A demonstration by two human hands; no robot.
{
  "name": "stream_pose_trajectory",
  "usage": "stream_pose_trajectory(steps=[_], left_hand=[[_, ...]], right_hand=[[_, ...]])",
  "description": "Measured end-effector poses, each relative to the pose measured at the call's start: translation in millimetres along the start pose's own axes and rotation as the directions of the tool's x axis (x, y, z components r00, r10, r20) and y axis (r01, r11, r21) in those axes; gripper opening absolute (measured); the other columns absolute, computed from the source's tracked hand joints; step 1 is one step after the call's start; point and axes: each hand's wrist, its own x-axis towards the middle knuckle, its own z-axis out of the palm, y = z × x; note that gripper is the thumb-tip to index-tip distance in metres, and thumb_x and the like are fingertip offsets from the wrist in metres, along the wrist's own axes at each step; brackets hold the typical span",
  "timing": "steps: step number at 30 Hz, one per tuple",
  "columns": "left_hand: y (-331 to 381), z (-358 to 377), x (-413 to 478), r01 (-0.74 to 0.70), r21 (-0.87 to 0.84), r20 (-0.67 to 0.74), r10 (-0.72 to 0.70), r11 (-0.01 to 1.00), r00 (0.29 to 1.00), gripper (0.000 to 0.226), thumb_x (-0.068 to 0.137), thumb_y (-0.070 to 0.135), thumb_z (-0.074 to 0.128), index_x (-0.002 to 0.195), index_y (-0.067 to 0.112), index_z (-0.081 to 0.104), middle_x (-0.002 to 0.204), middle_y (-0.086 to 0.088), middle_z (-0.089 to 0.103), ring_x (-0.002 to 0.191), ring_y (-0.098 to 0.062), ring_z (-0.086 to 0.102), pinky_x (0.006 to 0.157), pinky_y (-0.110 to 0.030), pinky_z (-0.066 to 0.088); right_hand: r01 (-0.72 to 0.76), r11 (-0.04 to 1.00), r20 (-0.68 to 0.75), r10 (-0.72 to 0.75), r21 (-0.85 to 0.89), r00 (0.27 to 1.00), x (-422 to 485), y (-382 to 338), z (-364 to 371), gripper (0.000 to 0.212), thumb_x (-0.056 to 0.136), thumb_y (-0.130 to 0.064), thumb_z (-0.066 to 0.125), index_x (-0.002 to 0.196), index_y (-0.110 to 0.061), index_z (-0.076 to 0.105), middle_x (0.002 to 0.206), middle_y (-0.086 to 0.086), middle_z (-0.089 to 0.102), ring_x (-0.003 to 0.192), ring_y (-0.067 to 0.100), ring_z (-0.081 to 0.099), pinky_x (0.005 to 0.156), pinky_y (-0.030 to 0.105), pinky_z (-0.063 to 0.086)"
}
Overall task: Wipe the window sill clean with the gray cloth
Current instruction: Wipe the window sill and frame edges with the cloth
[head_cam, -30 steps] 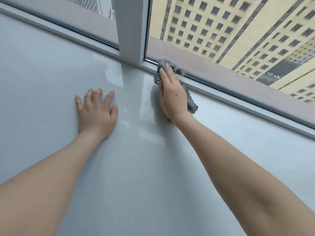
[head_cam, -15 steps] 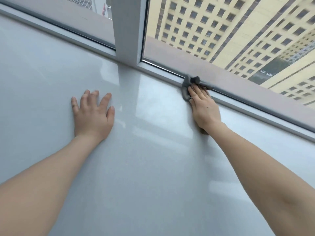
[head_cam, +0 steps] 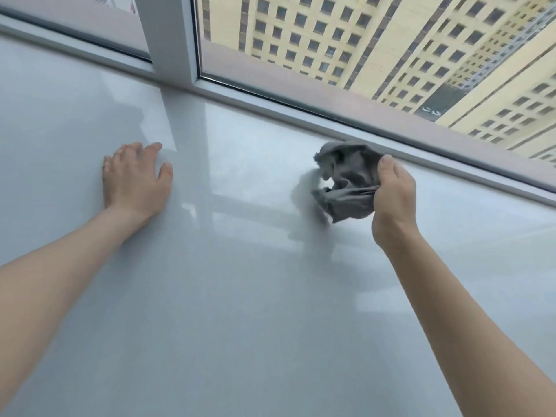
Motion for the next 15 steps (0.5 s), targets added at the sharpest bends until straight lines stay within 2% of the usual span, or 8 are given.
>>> stream_pose_trajectory(steps=[2,4,6,8,10,12,14,15], left_hand=[[4,2,-13,-0.054,-0.026,-0.007,0.054,0.998,0.999,0.059,0.079,0.036,0.032,0.126,0.005,0.049,0.13,-0.029,0.047,0.122,-0.042,0.041,0.106,-0.052,0.026],[6,5,-23,-0.081,-0.026,-0.005,0.081,0.996,0.997,0.057,0.08,0.035,0.033,0.125,0.004,0.05,0.129,-0.03,0.049,0.12,-0.043,0.043,0.105,-0.052,0.028],[9,6,-28,-0.083,-0.022,0.009,0.083,0.996,0.997,0.057,0.08,0.034,0.033,0.124,0.003,0.05,0.129,-0.029,0.049,0.12,-0.044,0.042,0.104,-0.053,0.028],[12,6,-31,-0.098,-0.015,0.012,0.098,0.995,0.995,0.056,0.081,0.034,0.033,0.124,0.003,0.051,0.128,-0.029,0.049,0.118,-0.044,0.043,0.103,-0.053,0.029],[15,8,-33,-0.129,0.002,0.012,0.129,0.992,0.992,0.056,0.081,0.034,0.033,0.124,0.003,0.051,0.128,-0.028,0.05,0.118,-0.044,0.043,0.103,-0.054,0.029],[20,11,-35,-0.14,0.01,0.03,0.14,0.99,0.99,0.057,0.081,0.035,0.032,0.127,0.005,0.049,0.132,-0.028,0.047,0.123,-0.044,0.039,0.106,-0.055,0.026],[27,14,-37,-0.124,0.017,0.054,0.123,0.992,0.991,0.059,0.081,0.038,0.03,0.13,0.009,0.046,0.138,-0.028,0.041,0.129,-0.044,0.032,0.109,-0.054,0.018],[29,16,-37,-0.117,0.029,0.059,0.116,0.993,0.992,0.06,0.081,0.039,0.029,0.132,0.012,0.045,0.14,-0.027,0.037,0.131,-0.044,0.028,0.11,-0.054,0.014]], right_hand=[[-0.269,0.942,0.168,0.238,0.2,0.957,-19,-7,-25,0.031,0.098,-0.031,0.043,0.094,-0.012,0.066,0.091,0.003,0.073,0.089,0.019,0.068,0.079,0.032,0.055],[-0.361,0.932,0.171,0.36,-0.026,0.917,-25,4,-43,0.036,0.095,-0.042,0.045,0.114,-0.017,0.064,0.114,0.002,0.069,0.107,0.019,0.063,0.093,0.035,0.049],[-0.137,0.866,0.075,0.196,-0.481,0.978,-28,21,-55,0.046,0.095,-0.049,0.04,0.133,-0.025,0.05,0.14,-0.002,0.051,0.13,0.015,0.045,0.11,0.034,0.032],[0.209,0.636,0.141,-0.156,-0.743,0.978,-40,37,-59,0.051,0.095,-0.05,0.034,0.141,-0.028,0.04,0.151,0.001,0.035,0.142,0.015,0.026,0.118,0.038,0.016],[0.455,0.486,0.376,-0.258,-0.746,0.89,-53,55,-50,0.052,0.094,-0.051,0.03,0.14,-0.031,0.04,0.153,0.004,0.03,0.144,0.018,0.021,0.119,0.043,0.01],[0.694,0.28,0.661,-0.215,-0.664,0.719,-63,86,-37,0.053,0.095,-0.056,0.019,0.141,-0.035,0.036,0.154,-0.001,0.025,0.144,0.016,0.016,0.118,0.048,0.006],[0.794,0.175,0.78,-0.153,-0.583,0.606,-53,106,-34,0.053,0.096,-0.054,0.012,0.142,-0.038,0.031,0.155,-0.006,0.023,0.145,0.013,0.011,0.117,0.049,0.002],[0.785,0.175,0.774,-0.141,-0.594,0.618,-36,108,-34,0.051,0.096,-0.053,0.013,0.143,-0.04,0.03,0.156,-0.007,0.021,0.145,0.012,0.01,0.117,0.047,-0.001]])
